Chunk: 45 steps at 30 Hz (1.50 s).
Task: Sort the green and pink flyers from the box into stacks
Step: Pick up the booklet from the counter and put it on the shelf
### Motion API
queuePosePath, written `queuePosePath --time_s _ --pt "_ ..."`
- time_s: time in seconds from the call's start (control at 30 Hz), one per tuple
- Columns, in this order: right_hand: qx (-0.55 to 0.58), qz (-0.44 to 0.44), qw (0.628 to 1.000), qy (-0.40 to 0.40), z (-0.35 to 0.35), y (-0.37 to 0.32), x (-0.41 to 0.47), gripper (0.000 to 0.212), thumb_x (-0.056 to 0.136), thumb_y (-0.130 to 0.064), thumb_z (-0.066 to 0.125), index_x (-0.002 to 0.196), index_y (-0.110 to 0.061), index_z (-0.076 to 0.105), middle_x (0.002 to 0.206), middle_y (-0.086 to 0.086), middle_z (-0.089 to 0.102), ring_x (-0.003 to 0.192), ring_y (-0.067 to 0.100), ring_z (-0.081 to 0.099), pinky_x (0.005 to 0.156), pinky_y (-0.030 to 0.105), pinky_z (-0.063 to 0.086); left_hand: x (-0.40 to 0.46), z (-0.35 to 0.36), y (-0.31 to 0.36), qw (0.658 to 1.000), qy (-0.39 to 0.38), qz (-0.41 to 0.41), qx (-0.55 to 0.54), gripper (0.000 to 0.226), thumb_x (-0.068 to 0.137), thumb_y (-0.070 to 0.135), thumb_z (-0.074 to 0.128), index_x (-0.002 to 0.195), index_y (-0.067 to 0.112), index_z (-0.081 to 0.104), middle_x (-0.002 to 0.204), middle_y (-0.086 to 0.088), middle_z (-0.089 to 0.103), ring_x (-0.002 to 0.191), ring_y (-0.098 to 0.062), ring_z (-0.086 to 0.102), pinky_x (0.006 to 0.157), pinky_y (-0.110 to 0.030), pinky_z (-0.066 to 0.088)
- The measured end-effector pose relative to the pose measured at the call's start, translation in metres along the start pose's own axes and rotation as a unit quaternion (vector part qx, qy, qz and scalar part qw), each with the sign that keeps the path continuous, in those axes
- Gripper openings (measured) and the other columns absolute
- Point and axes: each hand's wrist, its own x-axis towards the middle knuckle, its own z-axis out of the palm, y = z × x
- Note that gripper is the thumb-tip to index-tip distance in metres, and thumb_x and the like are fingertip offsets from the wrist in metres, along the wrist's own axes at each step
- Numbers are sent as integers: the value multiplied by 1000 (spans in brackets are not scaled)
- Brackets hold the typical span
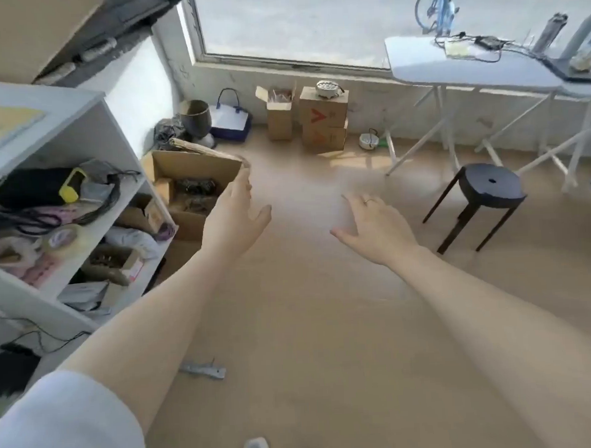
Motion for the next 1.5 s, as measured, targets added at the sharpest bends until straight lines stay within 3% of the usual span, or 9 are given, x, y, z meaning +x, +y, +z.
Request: queuePosePath --time_s 0.27,0.4,0.9,1.2,1.33,1.5 --pt "146 -119 977 -101 46 -96 52 64 91 -44 51 143 -16 26 141 7 42 129 25 38 94 31 35 -21 -30 -82 990 69 -123 24 57 87 37 57 136 17 37 127 0 53 116 -16 52 89 -36 48" --pt "141 -207 964 -92 47 -151 100 61 91 -48 48 142 -21 28 138 2 45 127 20 41 93 35 42 -8 -67 -115 979 124 -160 36 57 87 34 58 137 17 36 122 1 53 106 -12 50 88 -35 48" --pt "167 -315 926 -123 47 -300 358 59 89 -51 50 138 -22 35 133 4 49 119 20 49 91 42 47 133 -182 -266 955 184 -202 118 53 89 31 56 137 15 39 133 -2 50 123 -19 46 94 -35 42" --pt "157 -370 902 -156 74 -362 489 50 93 -41 49 134 -13 42 130 7 50 117 22 49 93 36 44 207 -185 -344 942 153 -275 114 54 90 34 55 137 15 39 135 -3 47 121 -20 47 92 -34 44" --pt "144 -407 889 -152 100 -393 547 39 96 -28 45 131 -11 46 130 10 50 115 24 50 93 37 44 234 -179 -380 930 162 -307 124 52 89 32 56 135 11 43 134 -5 48 125 -22 40 100 -32 35" --pt "131 -464 863 -148 116 -454 635 37 95 -26 48 128 -8 49 131 11 49 122 25 44 100 35 38 282 -198 -432 888 207 -387 132 52 89 29 56 135 9 43 136 -8 48 131 -25 33 104 -35 30"
